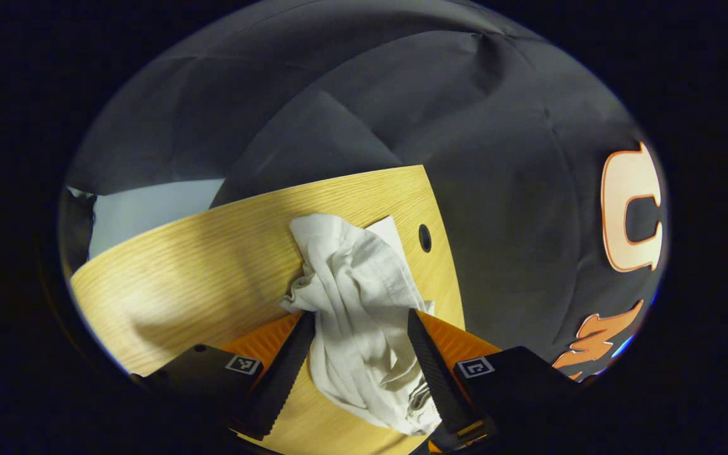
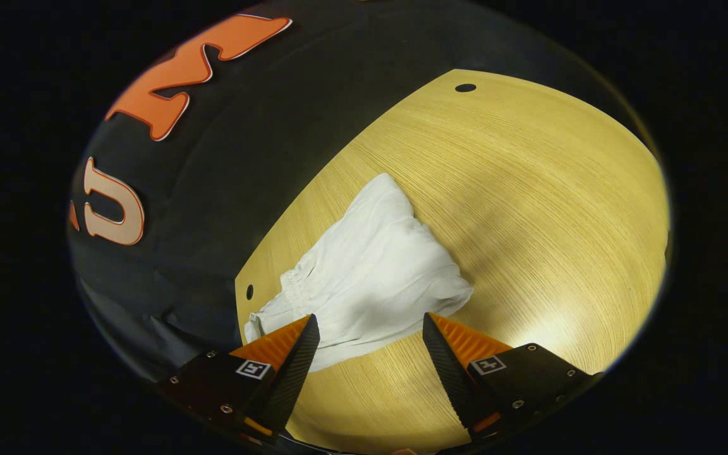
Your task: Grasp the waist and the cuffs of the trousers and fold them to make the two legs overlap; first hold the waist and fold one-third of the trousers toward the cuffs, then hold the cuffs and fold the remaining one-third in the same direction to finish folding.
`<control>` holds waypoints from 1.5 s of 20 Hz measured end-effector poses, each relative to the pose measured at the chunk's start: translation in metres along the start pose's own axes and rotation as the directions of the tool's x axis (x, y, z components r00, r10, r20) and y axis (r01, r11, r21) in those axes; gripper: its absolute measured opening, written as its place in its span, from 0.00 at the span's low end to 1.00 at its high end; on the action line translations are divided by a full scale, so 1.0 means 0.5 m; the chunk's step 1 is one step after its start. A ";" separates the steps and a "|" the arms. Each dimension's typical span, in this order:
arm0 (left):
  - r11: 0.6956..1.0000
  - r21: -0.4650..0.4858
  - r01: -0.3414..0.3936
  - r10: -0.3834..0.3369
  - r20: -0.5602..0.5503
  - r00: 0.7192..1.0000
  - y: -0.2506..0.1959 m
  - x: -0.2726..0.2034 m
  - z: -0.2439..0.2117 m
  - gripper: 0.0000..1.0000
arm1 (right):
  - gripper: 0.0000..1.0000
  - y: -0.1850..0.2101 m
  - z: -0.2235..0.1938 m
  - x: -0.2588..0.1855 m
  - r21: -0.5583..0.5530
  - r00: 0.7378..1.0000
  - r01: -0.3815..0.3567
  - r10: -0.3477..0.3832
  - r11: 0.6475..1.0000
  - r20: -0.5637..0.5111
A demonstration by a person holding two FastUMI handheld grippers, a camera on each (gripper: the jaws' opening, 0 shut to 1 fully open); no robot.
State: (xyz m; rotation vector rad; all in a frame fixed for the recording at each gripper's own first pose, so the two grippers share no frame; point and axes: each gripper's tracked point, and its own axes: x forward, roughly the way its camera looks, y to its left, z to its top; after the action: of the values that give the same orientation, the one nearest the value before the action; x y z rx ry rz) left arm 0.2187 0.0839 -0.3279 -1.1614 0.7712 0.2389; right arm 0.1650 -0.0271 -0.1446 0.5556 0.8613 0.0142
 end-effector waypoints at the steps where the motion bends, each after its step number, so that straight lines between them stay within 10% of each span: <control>1: 1.000 0.011 -0.027 0.027 -0.007 1.000 0.014 0.005 -0.001 0.95 | 0.98 -0.004 0.001 -0.001 0.007 1.000 0.004 -0.004 1.000 0.001; 4: 0.999 -0.006 -0.048 0.048 -0.006 0.999 0.032 0.019 0.000 0.25 | 0.99 -0.021 0.007 -0.004 0.024 1.000 0.016 -0.016 1.000 0.000; 7: 0.983 -0.186 0.011 -0.007 0.018 1.000 0.016 0.038 -0.002 0.06 | 0.99 -0.028 0.007 -0.002 0.020 1.000 0.023 -0.023 1.000 -0.003; 15: 0.992 0.056 0.115 -0.120 0.104 0.987 -0.120 -0.079 0.015 0.04 | 0.99 -0.023 0.026 -0.002 -0.011 1.000 -0.009 0.008 1.000 -0.009; 30: 0.892 0.404 0.204 -0.271 0.115 0.956 -0.490 -0.205 -0.222 0.04 | 0.99 -0.133 0.138 -0.077 -0.073 0.998 -0.052 0.054 0.996 0.017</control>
State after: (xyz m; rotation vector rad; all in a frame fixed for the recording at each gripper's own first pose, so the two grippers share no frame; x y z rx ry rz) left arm 0.2310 -0.0929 -0.1009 -0.8332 0.4899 -0.0251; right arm 0.1756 -0.1247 -0.1127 0.5094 0.8244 0.0883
